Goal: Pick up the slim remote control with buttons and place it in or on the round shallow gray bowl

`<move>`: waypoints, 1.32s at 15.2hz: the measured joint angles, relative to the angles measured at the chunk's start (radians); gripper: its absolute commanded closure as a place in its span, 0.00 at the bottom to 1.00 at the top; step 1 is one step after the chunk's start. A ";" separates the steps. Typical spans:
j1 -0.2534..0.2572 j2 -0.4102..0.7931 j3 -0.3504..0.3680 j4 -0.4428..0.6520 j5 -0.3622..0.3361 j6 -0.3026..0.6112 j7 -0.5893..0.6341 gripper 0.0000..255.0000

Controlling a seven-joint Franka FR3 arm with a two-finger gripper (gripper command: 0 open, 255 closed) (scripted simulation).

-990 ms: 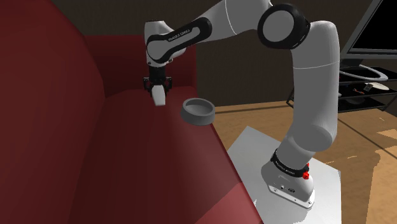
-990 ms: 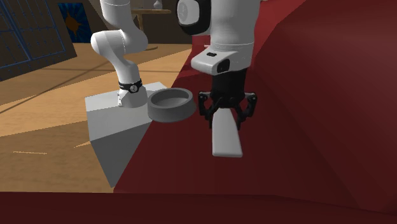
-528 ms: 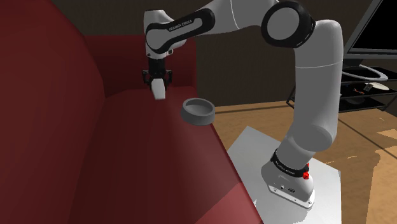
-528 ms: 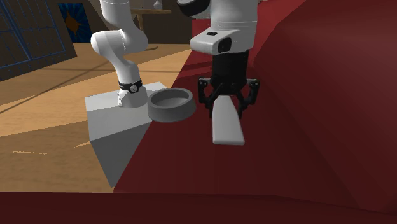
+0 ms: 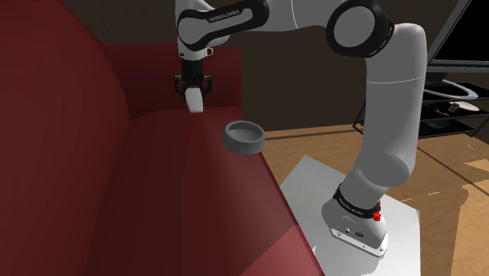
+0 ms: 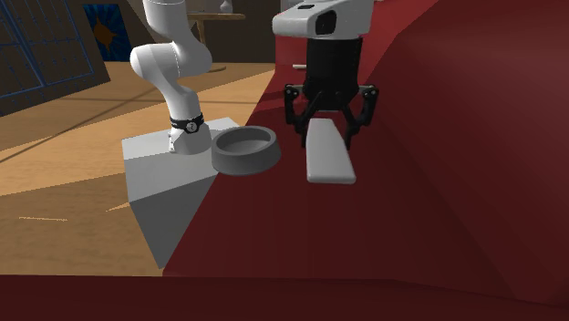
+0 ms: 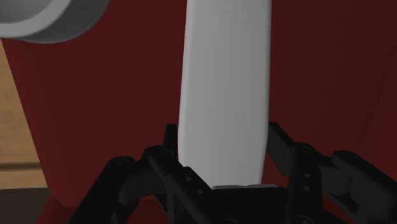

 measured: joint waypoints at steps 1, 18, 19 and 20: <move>0.000 -0.003 0.000 0.013 0.001 -0.015 -0.001 1.00; -0.056 -0.561 -0.013 -0.638 0.118 0.087 -0.101 1.00; -0.057 -0.593 -0.016 -0.674 0.124 0.091 -0.108 1.00; -0.056 -0.631 -0.020 -0.715 0.130 0.094 -0.116 1.00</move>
